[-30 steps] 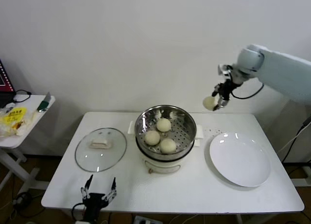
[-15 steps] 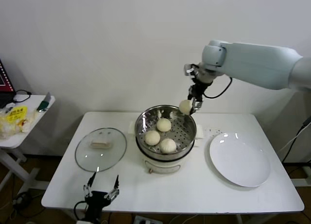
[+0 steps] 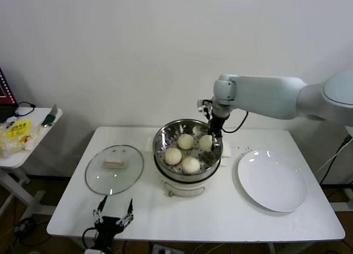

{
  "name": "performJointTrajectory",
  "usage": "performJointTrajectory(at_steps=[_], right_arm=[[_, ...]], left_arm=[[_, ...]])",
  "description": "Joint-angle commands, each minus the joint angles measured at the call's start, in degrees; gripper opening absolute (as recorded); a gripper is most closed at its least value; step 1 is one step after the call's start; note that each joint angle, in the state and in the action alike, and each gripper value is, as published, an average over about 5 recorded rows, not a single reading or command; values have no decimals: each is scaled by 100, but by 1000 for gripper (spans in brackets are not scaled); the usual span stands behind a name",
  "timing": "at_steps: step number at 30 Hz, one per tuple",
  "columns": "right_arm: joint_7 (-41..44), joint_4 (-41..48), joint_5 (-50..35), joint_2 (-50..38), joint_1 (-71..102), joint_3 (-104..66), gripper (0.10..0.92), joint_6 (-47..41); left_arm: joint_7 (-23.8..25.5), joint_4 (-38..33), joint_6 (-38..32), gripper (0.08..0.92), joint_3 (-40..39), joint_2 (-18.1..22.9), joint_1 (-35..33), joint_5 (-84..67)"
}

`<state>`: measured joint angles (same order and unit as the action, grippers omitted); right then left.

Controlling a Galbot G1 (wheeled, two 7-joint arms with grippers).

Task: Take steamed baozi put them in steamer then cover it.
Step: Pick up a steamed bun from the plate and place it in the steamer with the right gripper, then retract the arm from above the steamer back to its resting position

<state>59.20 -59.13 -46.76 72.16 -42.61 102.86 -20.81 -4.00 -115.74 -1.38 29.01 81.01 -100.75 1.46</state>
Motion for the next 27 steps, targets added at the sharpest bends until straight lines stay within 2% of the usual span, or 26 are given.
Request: performJointTrajectory(at_steps=[1, 7, 14, 21, 27], right_arm=[[-88, 164, 178, 138, 476, 14, 670, -24], [-222, 236, 201, 111, 528, -106, 687, -28], [-229, 158, 38, 1, 358, -424, 812, -13], [9, -264, -38, -408, -247, -488, 823, 135], [19, -729, 159, -1224, -740, -729, 823, 425]], left_arm=[[4, 79, -2, 823, -27, 14, 46, -24], [3, 111, -19, 823, -25, -3, 34, -28], [4, 104, -11, 823, -30, -7, 59, -28], [6, 92, 3, 823, -43, -14, 96, -8], [8, 90, 11, 823, -42, -17, 107, 14]])
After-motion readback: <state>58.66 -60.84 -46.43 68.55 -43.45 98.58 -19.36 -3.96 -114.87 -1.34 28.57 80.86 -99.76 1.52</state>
